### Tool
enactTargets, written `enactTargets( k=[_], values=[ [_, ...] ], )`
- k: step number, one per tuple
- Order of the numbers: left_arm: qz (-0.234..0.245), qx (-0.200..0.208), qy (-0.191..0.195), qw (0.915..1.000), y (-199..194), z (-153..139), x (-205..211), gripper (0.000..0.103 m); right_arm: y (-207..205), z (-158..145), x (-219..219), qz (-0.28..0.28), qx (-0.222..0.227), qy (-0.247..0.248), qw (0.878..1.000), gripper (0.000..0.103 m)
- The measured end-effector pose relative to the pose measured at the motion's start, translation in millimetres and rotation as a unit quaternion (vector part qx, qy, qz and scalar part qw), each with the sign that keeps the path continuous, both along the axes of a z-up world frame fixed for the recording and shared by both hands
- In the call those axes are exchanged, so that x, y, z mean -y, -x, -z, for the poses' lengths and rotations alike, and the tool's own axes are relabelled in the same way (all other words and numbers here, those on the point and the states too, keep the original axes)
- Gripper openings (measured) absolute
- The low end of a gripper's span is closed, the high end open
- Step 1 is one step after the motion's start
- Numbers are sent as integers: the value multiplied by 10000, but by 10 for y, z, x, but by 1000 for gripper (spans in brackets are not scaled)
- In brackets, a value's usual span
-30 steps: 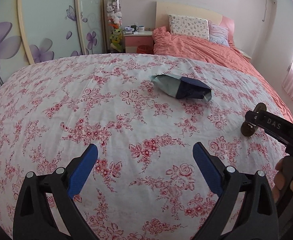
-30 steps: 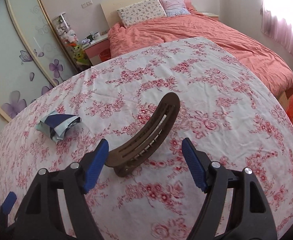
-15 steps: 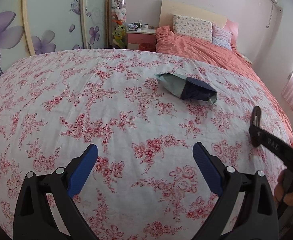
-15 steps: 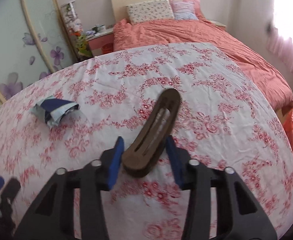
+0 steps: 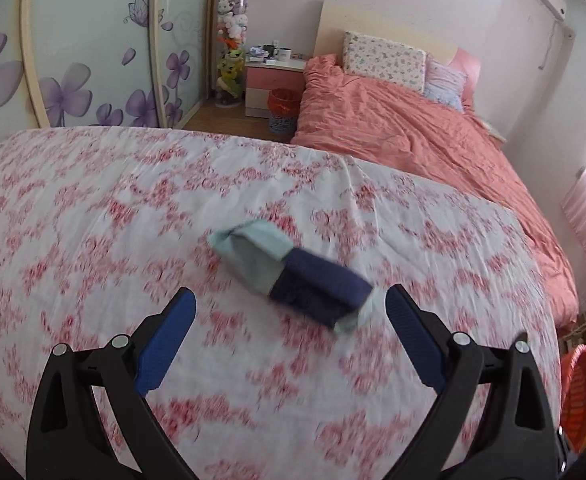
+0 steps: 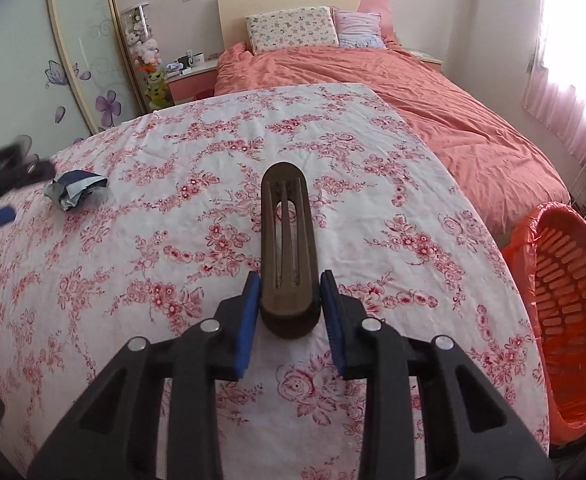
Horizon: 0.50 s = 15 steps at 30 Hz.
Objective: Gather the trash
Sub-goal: 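Grasp the blue-and-teal snack pouch with the left gripper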
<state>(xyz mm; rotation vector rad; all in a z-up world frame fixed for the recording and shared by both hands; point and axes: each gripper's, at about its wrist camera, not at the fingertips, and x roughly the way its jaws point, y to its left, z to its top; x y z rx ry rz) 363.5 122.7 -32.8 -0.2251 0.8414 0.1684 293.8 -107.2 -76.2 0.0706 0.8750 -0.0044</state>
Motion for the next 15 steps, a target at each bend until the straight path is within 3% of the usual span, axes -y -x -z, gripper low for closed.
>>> enactTargets(
  k=[3,7,10,15],
  values=[
    [-209,-164,-41,9996,-190,42,25,95,4,5,-1,-10,-1,23,10000,31],
    [-288,-758,-288,9963,-389,266,33,95,3,20,10,-40,-50,13,10000,31],
    [-139,-896,-20,9959,-346,378,-48,80,23,17,7,-56,-42,26,10000,31],
    [386,-663,-94,9970,-44,362,-129,52,112,25,86,-28,-32,-37,10000,31]
  ],
)
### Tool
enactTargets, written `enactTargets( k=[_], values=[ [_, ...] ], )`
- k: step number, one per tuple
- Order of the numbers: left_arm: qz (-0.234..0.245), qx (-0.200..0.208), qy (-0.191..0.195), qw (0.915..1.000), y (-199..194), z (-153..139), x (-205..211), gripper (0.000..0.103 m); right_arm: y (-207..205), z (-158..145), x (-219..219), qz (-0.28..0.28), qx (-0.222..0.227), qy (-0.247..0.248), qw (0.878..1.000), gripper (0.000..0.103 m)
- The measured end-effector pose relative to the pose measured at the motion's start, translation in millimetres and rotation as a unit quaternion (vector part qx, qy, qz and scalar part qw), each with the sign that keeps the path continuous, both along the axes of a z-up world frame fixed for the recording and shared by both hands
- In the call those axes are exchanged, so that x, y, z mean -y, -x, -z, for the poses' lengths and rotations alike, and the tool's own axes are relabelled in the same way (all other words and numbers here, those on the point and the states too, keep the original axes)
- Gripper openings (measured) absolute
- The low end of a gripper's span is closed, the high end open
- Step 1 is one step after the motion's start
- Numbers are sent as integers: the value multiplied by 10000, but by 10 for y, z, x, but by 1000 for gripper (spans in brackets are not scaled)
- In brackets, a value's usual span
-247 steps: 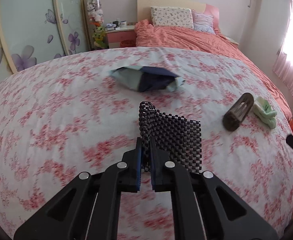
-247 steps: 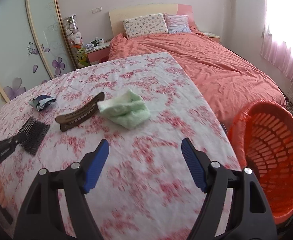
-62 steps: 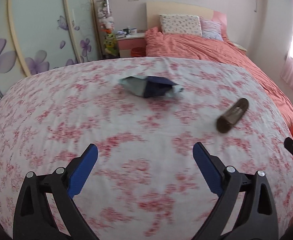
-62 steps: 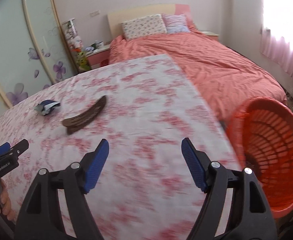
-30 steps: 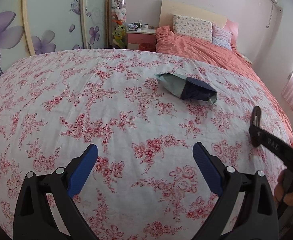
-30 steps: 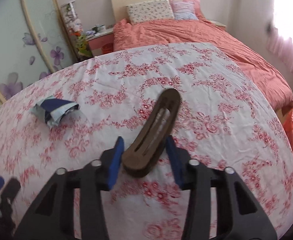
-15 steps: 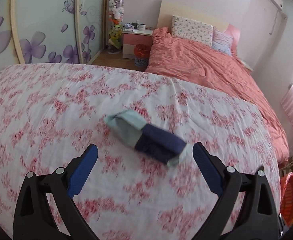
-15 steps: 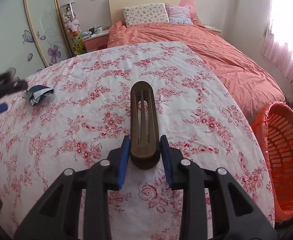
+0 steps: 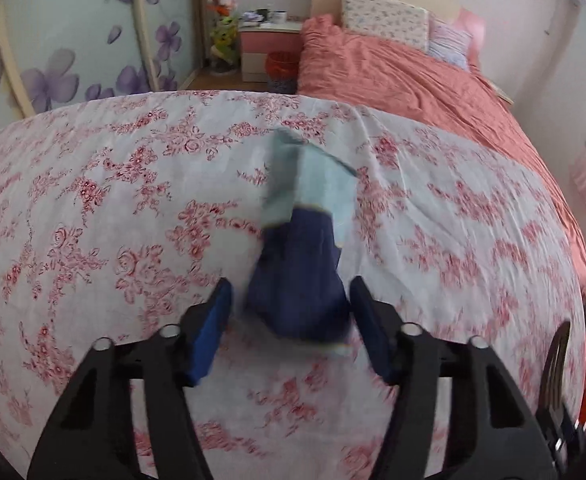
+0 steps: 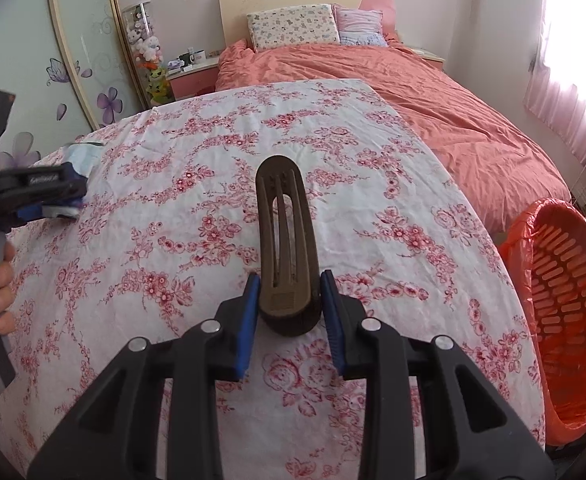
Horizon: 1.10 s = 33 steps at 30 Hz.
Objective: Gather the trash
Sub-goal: 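Grasp the blue-and-teal snack pouch with the left gripper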
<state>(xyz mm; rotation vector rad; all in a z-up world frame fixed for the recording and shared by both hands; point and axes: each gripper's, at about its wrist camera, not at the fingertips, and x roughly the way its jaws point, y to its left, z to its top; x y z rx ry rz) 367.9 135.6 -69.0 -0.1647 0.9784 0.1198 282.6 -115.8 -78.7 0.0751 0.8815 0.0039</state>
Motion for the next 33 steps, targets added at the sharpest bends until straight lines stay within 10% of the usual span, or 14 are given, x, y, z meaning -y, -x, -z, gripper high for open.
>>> enactTargets(
  k=[8,10,12,14,25,33],
  values=[
    [729,122,-69,9972,639,-7,-123,21,186,2,69,-37,4,-28,10000,31],
    [686,267,-264,9969,653,-68,-134,27,208,2,68,-45,-7,3,10000,31],
    [556,425,-251,9972,639,-158,-160,67,203,-2,79,-30,-22,-25,10000,31],
    [416,658,-238,9967,599,-255,-173,79,200,-3,88,-17,-22,-63,10000,31],
    [347,495,-596,9964,-74,-153,85,79,105,-20,157,-61,-48,-222,9997,31],
    [590,297,-480,9967,-221,-35,121,42,80,-21,174,-84,-26,-274,9996,31]
  ],
)
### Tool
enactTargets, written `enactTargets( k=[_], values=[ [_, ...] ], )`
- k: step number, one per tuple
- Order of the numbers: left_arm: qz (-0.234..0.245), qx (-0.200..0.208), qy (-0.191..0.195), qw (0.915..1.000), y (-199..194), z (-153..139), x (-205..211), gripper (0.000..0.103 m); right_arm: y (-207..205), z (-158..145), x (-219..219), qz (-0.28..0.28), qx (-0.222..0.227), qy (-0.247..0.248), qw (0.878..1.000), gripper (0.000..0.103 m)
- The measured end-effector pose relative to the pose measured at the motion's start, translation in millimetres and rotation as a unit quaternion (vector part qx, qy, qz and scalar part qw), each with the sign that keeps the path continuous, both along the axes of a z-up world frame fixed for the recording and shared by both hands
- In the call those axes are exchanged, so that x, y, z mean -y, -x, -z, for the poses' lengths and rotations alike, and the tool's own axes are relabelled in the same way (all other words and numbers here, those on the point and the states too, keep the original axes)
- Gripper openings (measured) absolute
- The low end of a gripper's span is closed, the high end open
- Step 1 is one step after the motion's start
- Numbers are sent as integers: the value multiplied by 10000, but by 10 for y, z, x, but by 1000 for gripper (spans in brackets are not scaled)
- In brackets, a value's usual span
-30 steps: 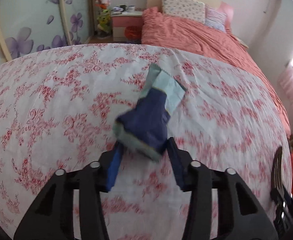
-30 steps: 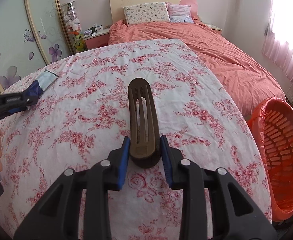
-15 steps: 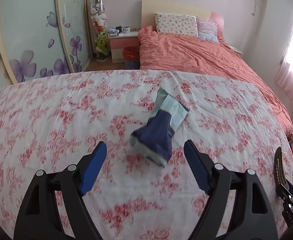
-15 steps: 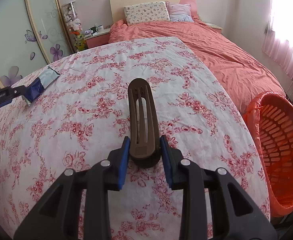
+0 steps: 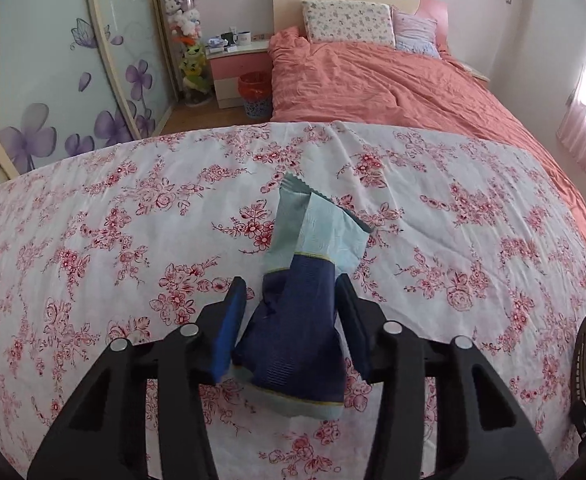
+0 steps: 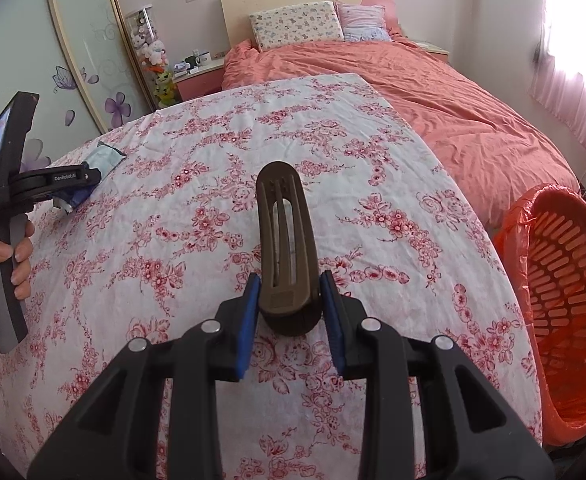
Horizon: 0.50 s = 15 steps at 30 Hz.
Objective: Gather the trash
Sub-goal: 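Grasp the blue-and-teal snack pouch with the left gripper, then lift the snack pouch with the left gripper while the right holds the clip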
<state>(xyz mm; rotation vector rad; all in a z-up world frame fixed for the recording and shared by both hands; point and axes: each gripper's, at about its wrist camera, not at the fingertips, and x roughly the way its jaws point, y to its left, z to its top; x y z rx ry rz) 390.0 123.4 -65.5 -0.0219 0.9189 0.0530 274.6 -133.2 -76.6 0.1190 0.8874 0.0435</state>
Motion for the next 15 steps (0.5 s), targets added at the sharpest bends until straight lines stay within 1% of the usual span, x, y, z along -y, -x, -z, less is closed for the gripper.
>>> enactTargets(
  k=[3,5,9,10,11,12,15],
  values=[
    [48,18,92,9999,90,-15,-16,37,8,-3,5,1,-6,-23,10000,31],
    [89,9,153,9998,227,-28,-19,37,36,-10,9,1,-20,-73,10000,31],
    [170,-16,188,9997,700,-26,42,37,134,-14,21,-8,-24,-163,9999,31],
    [160,-43,142,9998,865,-20,83,38,164,-12,22,-12,-36,-203,9998,31],
    [174,-39,120,9998,940,-22,119,38,188,-10,23,-17,-40,-230,9997,31],
    [231,-34,85,9997,1122,-18,187,38,209,-8,23,-14,-43,-249,9997,30],
    [320,31,-14,9995,1372,-9,325,39,245,-1,16,-3,-24,-258,9997,31]
  ],
)
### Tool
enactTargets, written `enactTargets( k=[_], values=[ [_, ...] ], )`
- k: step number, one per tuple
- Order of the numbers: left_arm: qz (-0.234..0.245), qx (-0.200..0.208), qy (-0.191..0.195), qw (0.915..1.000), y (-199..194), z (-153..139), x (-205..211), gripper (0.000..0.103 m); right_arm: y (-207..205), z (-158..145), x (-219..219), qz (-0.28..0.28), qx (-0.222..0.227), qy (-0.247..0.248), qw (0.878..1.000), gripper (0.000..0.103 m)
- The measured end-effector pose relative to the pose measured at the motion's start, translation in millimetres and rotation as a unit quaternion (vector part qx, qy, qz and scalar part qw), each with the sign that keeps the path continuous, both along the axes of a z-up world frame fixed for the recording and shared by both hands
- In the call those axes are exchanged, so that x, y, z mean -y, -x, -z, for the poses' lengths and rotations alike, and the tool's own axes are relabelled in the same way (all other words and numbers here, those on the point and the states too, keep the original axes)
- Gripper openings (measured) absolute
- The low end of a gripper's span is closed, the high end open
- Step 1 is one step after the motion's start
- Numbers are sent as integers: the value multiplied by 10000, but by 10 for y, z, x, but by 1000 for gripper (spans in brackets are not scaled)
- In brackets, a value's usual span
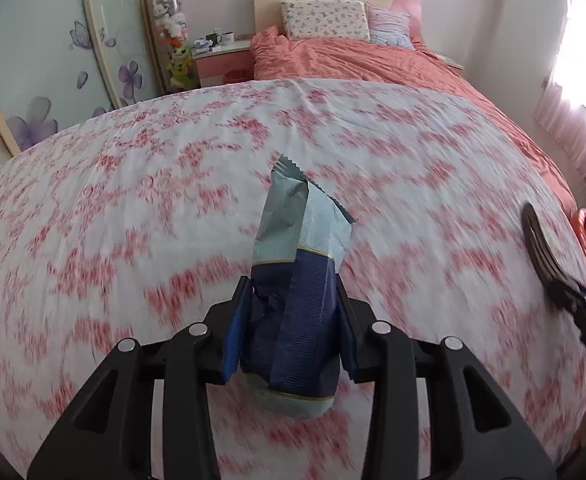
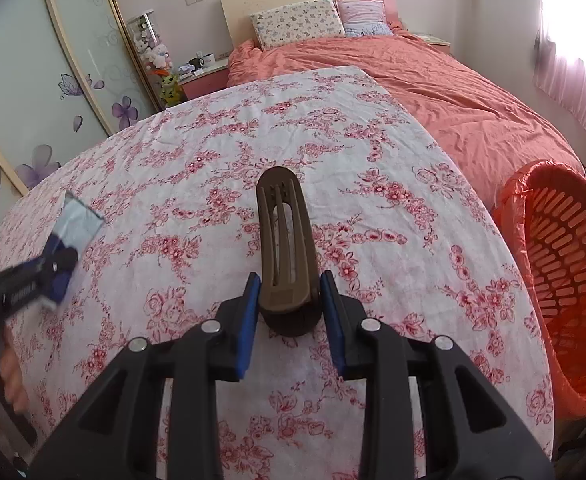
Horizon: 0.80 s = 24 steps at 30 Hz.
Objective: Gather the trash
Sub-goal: 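Lift the snack pouch with the left gripper while the right holds the clip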
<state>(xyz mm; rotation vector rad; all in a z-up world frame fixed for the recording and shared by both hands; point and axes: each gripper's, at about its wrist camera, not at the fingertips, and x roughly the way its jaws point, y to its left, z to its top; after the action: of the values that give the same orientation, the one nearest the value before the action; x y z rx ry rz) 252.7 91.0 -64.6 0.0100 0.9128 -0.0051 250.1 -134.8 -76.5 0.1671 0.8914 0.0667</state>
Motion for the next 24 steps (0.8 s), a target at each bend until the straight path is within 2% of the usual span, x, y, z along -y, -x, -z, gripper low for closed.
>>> enactTargets(
  k=[3,7,19,22,24],
  values=[
    [29,96,-127,9999,81,8,116,44,0,2,-14,51,3,-1,10000,32],
    [-46,36,-96,9999,37,49,126,48,-28,7,-62,81,16,171,9998,32],
    [-179,119,-74,9997,75,72,110,50,-52,26,-168,52,4,637,9980,33],
    [-192,116,-65,9997,78,73,106,51,-53,29,-164,55,7,568,9984,33],
    [-229,110,-80,9996,76,75,97,56,-51,29,-153,57,10,523,9986,33]
  ],
)
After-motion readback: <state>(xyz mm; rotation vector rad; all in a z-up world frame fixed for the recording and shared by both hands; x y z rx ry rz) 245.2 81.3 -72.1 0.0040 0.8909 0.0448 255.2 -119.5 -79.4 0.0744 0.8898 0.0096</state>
